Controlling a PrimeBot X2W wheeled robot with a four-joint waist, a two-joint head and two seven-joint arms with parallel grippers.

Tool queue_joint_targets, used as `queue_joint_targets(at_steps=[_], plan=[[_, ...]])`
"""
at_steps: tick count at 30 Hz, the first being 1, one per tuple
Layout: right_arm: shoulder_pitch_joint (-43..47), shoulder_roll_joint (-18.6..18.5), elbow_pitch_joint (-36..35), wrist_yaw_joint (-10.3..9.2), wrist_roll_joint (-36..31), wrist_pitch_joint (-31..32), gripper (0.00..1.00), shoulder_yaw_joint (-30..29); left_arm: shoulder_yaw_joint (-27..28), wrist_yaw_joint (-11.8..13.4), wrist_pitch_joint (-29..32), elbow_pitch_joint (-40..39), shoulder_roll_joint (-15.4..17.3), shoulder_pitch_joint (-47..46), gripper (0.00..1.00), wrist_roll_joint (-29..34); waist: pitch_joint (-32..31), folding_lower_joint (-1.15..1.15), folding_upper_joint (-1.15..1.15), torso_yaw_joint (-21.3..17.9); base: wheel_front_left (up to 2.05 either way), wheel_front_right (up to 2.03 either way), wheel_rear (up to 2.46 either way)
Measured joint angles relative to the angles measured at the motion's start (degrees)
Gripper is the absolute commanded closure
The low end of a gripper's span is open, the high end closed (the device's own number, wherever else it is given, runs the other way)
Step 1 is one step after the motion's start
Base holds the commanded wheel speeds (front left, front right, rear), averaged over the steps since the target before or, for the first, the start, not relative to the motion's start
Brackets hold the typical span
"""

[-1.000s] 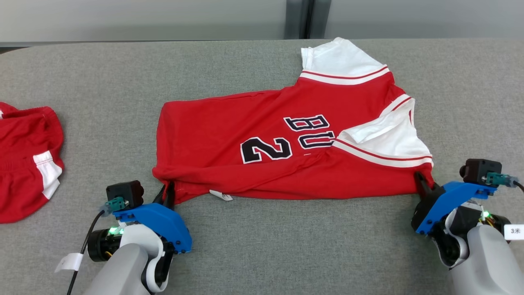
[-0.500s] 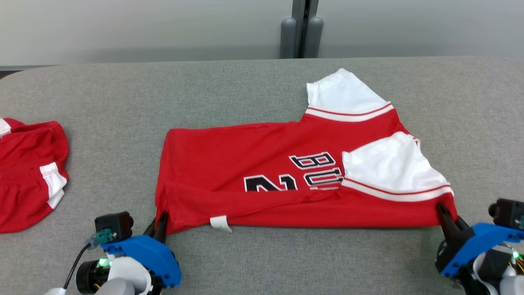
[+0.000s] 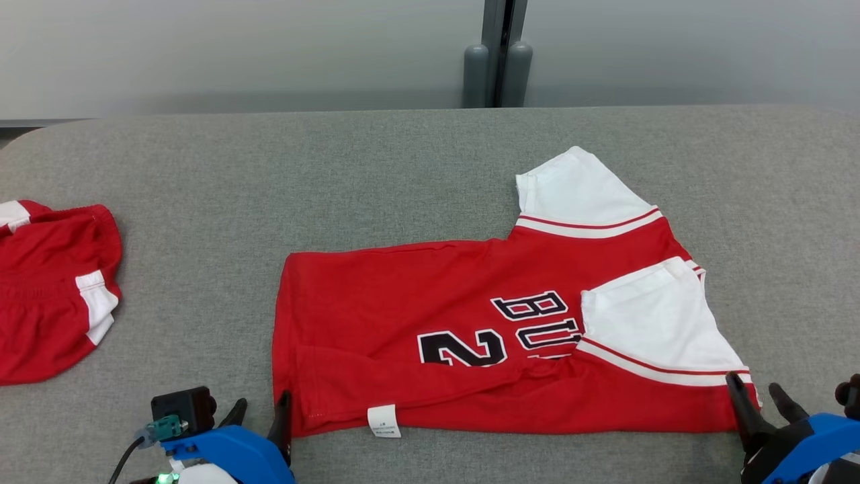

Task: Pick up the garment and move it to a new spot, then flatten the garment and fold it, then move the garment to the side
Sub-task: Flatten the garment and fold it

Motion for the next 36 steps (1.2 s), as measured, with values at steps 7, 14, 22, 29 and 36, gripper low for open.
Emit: queue_joint_targets(at_steps=[7, 14, 22, 29, 36], plan=[[-5.0, 0.0, -4.1, 0.0, -4.3, 2.5, 0.0, 1.6, 0.0, -0.4, 1.9, -1.6, 1.8, -3.6, 0.0, 0.8, -0.1, 0.0, 0.0, -0.1, 0.0, 0.0, 0.0], [-16.7, 0.0, -5.7, 0.01, -7.5, 9.2, 0.0, 6.1, -0.7, -7.1, 7.1, 1.4, 4.8, -15.3, 0.0, 1.1, 0.9, 0.0, 0.01, -0.6, 0.0, 0.0, 0.0], [-31.8, -1.8, 0.9, 0.01, -6.6, 14.9, 0.0, 12.4, -1.2, -17.9, 15.6, 8.5, 8.3, -27.2, 0.0, -2.3, 4.8, 0.01, 0.0, -2.8, 0.0, 0.0, 0.0], [-44.6, -5.4, 9.1, 0.01, -3.3, 17.4, 0.0, 20.1, -2.5, -21.6, 23.7, 11.4, 11.2, -34.6, 0.0, -4.7, 10.6, 0.02, 0.01, -5.2, 0.0, 0.0, 0.0], [-52.1, -7.1, 17.0, 0.01, -1.9, 14.0, 0.0, 21.7, -3.1, -22.3, 27.2, 11.9, 11.7, -37.5, 0.0, -6.9, 14.2, 0.02, 0.02, -5.2, 0.0, 0.0, 0.0]])
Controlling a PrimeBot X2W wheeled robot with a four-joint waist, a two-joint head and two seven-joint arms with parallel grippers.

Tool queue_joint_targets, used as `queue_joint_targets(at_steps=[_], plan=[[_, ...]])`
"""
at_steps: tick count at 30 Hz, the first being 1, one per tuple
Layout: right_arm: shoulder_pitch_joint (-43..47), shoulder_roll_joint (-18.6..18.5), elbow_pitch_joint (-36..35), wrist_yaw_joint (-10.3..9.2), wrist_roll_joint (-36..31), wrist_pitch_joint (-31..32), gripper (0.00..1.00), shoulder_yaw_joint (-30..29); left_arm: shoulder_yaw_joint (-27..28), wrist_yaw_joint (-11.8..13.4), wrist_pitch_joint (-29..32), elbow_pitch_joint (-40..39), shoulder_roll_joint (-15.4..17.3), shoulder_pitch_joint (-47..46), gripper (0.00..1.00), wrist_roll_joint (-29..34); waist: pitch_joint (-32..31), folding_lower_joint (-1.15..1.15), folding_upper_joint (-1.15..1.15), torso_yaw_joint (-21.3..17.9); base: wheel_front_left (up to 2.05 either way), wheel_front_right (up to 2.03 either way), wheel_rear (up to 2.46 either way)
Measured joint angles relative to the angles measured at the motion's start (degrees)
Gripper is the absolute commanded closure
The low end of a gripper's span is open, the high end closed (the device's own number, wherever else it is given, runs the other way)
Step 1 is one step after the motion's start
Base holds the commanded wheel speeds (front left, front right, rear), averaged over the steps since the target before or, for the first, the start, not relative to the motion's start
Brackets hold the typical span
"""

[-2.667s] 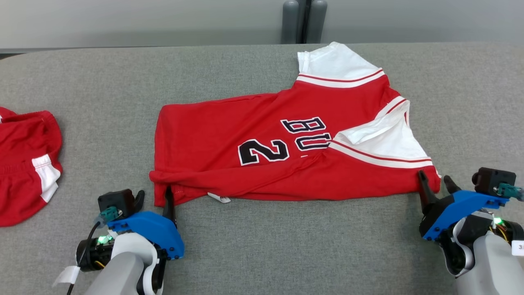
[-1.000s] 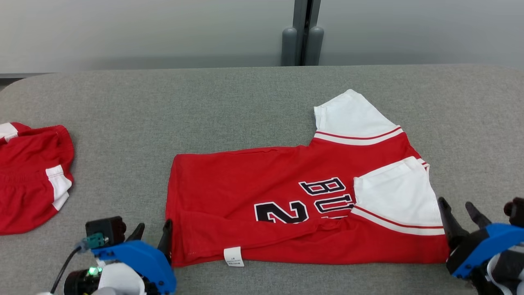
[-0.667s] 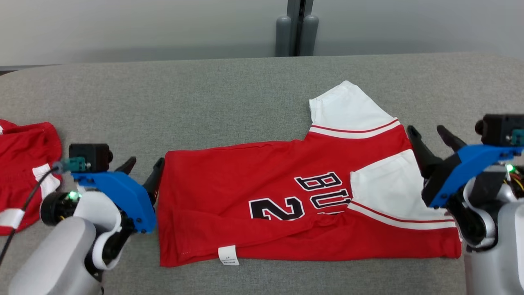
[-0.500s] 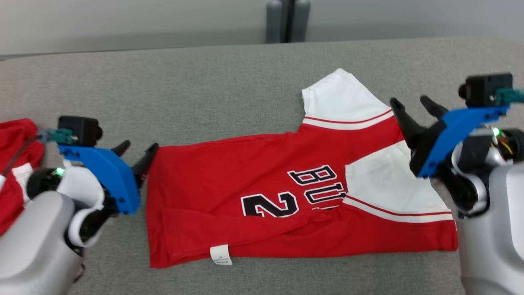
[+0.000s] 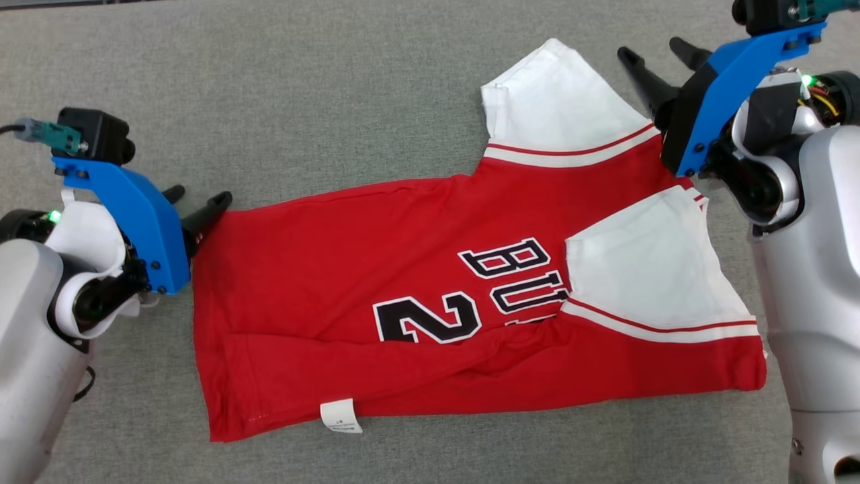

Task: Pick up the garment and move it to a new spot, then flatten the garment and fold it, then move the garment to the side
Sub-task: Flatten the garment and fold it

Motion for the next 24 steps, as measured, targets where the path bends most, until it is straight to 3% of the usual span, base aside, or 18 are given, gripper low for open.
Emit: queue_joint_targets(at_steps=[6, 11, 24], plan=[[-2.3, -1.1, 4.9, -0.01, 0.5, -3.0, 0.0, 0.1, 0.6, -0.1, -0.7, -1.9, 0.9, -1.3, 0.0, -0.1, -0.2, -0.02, -0.01, 1.1, 0.0, 0.0, 0.0], [-2.9, -1.5, 8.0, 0.0, 0.7, -3.8, 0.0, 1.0, 0.4, 0.1, 3.6, -4.4, 2.0, -0.9, 0.0, -2.2, -1.2, -0.03, -0.01, 1.7, 0.0, 0.0, 0.0], [-5.9, -1.4, 12.1, 0.0, 1.0, -5.3, 0.0, 2.9, -1.5, 3.9, 6.2, -6.7, 2.7, 1.8, 0.0, -1.1, 1.5, -0.02, -0.02, 1.2, 0.0, 0.0, 0.0]])
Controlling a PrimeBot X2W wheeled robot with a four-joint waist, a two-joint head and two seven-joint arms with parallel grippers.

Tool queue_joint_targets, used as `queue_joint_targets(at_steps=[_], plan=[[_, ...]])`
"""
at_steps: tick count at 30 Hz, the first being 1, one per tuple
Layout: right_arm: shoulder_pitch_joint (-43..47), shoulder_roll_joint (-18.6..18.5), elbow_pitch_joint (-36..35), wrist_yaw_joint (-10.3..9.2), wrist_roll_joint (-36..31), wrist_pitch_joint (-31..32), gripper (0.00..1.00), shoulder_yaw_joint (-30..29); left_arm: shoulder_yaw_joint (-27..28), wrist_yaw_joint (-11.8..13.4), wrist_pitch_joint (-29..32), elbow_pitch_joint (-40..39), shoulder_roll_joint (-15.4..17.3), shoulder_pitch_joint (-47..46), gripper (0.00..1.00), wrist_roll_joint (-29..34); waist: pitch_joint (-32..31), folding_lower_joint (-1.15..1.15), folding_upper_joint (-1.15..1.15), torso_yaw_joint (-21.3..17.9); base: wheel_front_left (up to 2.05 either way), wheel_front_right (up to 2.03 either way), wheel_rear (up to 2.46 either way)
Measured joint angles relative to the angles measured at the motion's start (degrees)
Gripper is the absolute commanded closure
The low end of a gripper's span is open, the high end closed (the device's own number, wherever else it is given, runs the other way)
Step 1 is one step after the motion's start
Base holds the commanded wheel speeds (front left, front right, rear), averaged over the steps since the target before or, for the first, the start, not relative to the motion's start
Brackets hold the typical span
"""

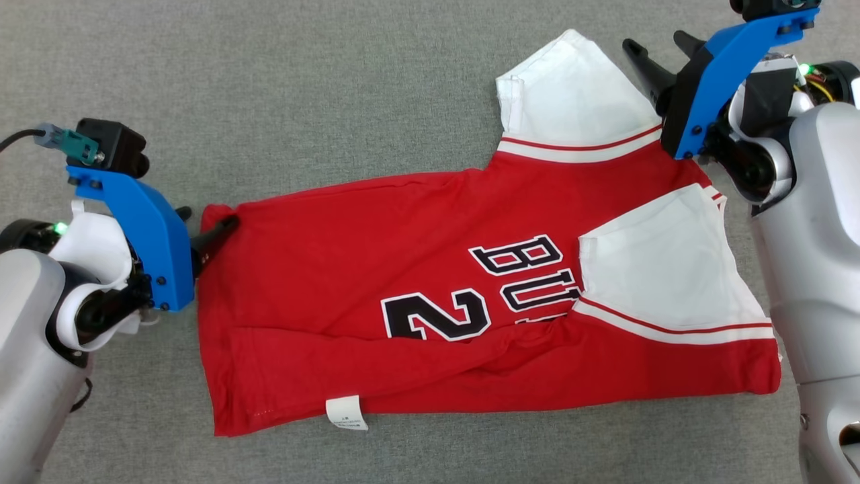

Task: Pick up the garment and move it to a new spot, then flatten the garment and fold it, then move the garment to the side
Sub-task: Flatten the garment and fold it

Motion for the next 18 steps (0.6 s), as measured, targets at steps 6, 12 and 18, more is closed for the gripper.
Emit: queue_joint_targets(at_steps=[6, 12, 18], plan=[[-1.8, 0.7, 2.4, 0.0, -0.9, -0.5, 0.0, 0.9, -1.6, 1.7, 0.4, 0.5, 0.6, -1.0, 0.69, 3.0, 1.4, -0.01, -0.02, 0.1, 0.0, 0.0, 0.0], [-4.4, 0.3, 6.1, 0.0, -3.3, -0.5, 0.0, -0.3, -2.6, 2.1, -2.9, -0.5, -1.6, -0.9, 1.0, 4.7, 3.0, -0.01, -0.02, 1.8, 0.0, 0.0, 0.0], [-8.3, -0.5, 10.5, 0.0, -8.0, 0.3, 0.0, -2.4, -3.9, 0.4, -6.4, -1.4, -4.8, -1.7, 1.0, 6.1, 4.9, -0.01, -0.02, 4.9, 0.0, 0.0, 0.0]])
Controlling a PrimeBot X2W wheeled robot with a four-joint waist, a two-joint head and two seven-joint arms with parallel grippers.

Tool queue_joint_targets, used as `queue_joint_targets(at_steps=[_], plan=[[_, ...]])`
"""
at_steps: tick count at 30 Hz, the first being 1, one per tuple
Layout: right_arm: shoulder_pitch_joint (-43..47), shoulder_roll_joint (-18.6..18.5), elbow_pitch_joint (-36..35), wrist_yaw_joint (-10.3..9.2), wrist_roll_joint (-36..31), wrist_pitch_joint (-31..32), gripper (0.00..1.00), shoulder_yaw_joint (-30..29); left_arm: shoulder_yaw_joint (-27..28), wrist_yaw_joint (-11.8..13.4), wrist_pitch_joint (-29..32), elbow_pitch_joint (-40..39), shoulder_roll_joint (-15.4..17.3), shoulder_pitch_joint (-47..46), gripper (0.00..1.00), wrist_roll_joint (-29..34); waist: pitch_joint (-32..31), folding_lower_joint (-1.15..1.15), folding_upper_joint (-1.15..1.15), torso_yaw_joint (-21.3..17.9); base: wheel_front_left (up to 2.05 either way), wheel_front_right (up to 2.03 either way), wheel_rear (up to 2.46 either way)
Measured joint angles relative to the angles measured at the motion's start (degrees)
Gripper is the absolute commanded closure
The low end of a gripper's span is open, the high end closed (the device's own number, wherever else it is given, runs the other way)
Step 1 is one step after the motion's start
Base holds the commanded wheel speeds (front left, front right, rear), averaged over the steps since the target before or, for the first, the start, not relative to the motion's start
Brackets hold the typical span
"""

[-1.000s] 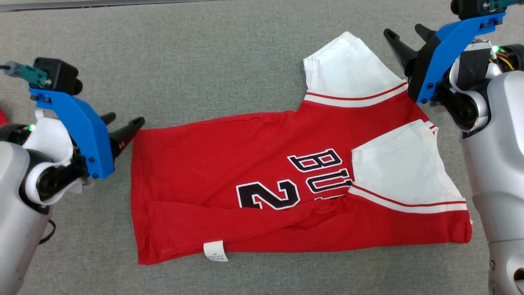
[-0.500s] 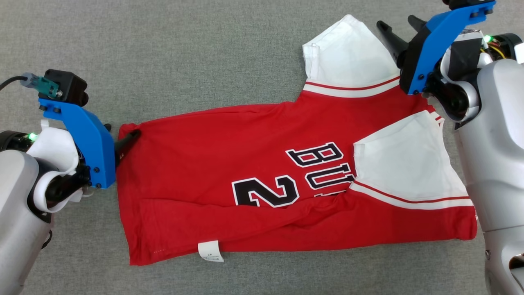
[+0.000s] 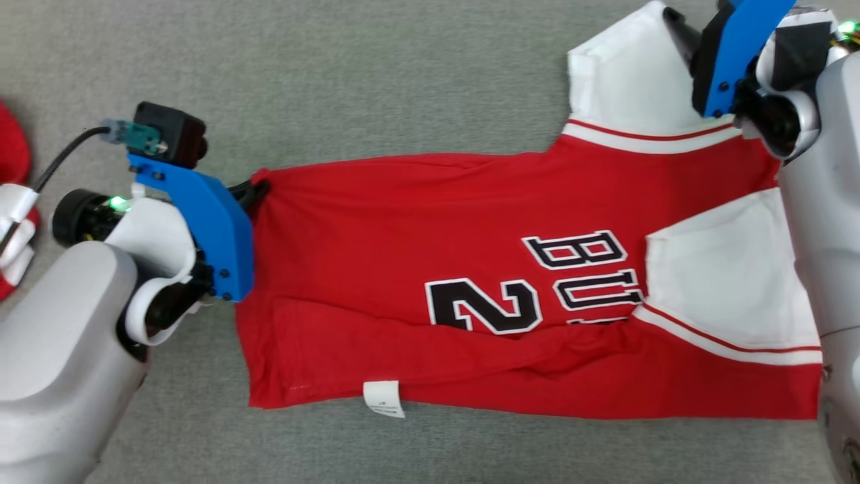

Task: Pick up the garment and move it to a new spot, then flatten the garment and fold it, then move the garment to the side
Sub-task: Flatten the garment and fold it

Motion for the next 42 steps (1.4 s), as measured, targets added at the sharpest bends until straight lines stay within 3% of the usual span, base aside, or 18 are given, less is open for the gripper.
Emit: queue_joint_targets(at_steps=[4, 10, 11, 12, 13, 14, 21, 28, 42], plan=[[-1.6, -0.7, 3.2, 0.0, -2.7, 1.4, 0.0, -2.6, -1.4, -1.3, -2.1, 0.0, -2.3, -1.2, 1.0, 1.0, 1.2, 0.01, 0.0, 2.5, 0.0, 0.0, 0.0], [-1.9, -1.1, 5.0, -0.02, -3.3, 3.8, 0.0, -1.5, -3.2, -3.1, -4.5, 0.3, -5.0, -1.8, 1.0, 0.9, 1.9, 0.01, 0.0, 5.3, 0.0, 0.0, 0.0], [-1.9, -1.2, 5.2, -0.02, -2.5, 3.9, 0.18, -1.5, -3.4, -3.3, -5.0, 0.4, -5.0, -1.8, 1.0, 1.0, 2.0, 0.0, 0.0, 5.3, 0.0, 0.0, 0.0], [-1.9, -1.2, 5.1, -0.03, -2.1, 4.2, 0.7, -0.9, -3.4, -3.3, -5.5, 0.6, -5.1, -1.8, 1.0, 1.0, 2.0, 0.01, 0.0, 5.3, 0.0, 0.0, 0.0], [-2.0, -1.4, 4.8, -0.03, -1.9, 4.0, 0.91, -0.4, -3.5, -3.4, -6.2, 0.8, -5.1, -1.8, 1.0, 1.3, 2.0, 0.0, 0.01, 5.2, 0.0, 0.0, 0.0], [-2.0, -1.5, 4.5, -0.01, -1.9, 3.5, 1.0, 0.0, -3.5, -3.3, -6.9, 1.1, -5.1, -1.8, 1.0, 1.8, 2.1, 0.0, 0.01, 5.0, 0.0, 0.0, 0.0], [-1.9, -2.7, 0.6, 0.01, -0.2, -7.0, 1.0, 1.5, -1.8, -0.6, -14.9, 4.0, -6.0, -1.9, 1.0, 4.7, 1.5, 0.02, 0.03, 3.2, 0.0, 0.0, 0.0], [1.9, -5.0, -3.4, 0.01, 4.8, -11.3, 1.0, 4.9, -0.6, 1.4, -21.1, 7.0, -6.0, -0.7, 1.0, 6.2, -0.7, 0.02, 0.04, 1.3, 0.0, 0.0, 0.0], [22.3, -11.3, -21.7, 0.0, 17.8, -12.8, 1.0, 9.6, -2.5, 0.1, -32.4, 9.8, -6.3, 6.3, 1.0, 8.9, -8.8, 0.0, 0.03, 0.0, 0.0, 0.0, 0.0]])
